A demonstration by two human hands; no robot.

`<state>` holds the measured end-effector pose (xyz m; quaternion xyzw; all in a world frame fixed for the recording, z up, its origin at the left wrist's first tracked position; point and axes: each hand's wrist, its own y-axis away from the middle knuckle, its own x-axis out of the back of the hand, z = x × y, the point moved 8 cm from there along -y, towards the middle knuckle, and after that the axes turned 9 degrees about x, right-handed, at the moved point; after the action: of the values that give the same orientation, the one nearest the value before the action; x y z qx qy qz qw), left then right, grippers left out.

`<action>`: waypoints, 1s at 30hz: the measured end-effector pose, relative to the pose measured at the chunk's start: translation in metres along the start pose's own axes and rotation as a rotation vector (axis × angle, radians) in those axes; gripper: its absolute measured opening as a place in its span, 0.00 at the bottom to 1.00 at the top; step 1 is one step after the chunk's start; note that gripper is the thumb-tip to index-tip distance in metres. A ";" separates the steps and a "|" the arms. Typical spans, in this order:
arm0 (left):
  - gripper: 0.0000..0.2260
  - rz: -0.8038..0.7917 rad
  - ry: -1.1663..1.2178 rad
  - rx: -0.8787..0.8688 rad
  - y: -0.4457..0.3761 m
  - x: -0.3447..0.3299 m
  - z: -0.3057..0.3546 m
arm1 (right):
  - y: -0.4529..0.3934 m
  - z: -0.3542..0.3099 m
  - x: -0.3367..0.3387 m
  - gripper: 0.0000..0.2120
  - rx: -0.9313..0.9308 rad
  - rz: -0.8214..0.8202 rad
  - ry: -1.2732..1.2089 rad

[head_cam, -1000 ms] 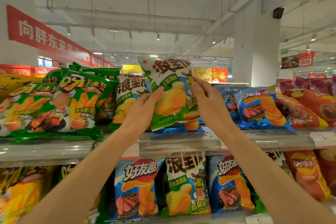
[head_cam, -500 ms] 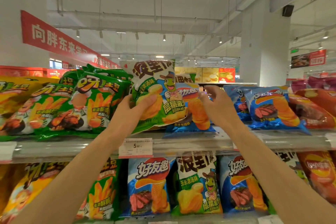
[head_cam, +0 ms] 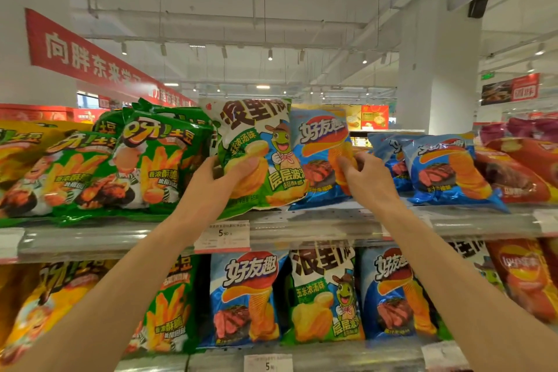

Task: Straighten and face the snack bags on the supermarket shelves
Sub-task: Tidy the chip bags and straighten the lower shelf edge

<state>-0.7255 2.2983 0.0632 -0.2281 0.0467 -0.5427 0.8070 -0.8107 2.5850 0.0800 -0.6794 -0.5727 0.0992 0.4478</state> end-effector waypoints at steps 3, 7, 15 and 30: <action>0.34 -0.030 -0.013 0.006 0.000 -0.012 0.000 | -0.007 0.020 0.027 0.13 -0.034 0.066 0.049; 0.28 -0.048 -0.038 0.025 -0.002 -0.026 -0.002 | -0.008 0.055 0.059 0.14 -0.120 0.074 0.201; 0.45 -0.021 -0.123 -0.016 -0.008 -0.042 -0.001 | 0.003 0.067 0.063 0.30 -0.103 0.071 0.395; 0.38 -0.045 -0.168 0.011 -0.012 -0.045 -0.006 | 0.007 0.011 0.054 0.20 0.176 0.141 0.388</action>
<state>-0.7561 2.3335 0.0553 -0.2694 -0.0294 -0.5400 0.7969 -0.7954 2.6374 0.0891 -0.6824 -0.4163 0.0474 0.5990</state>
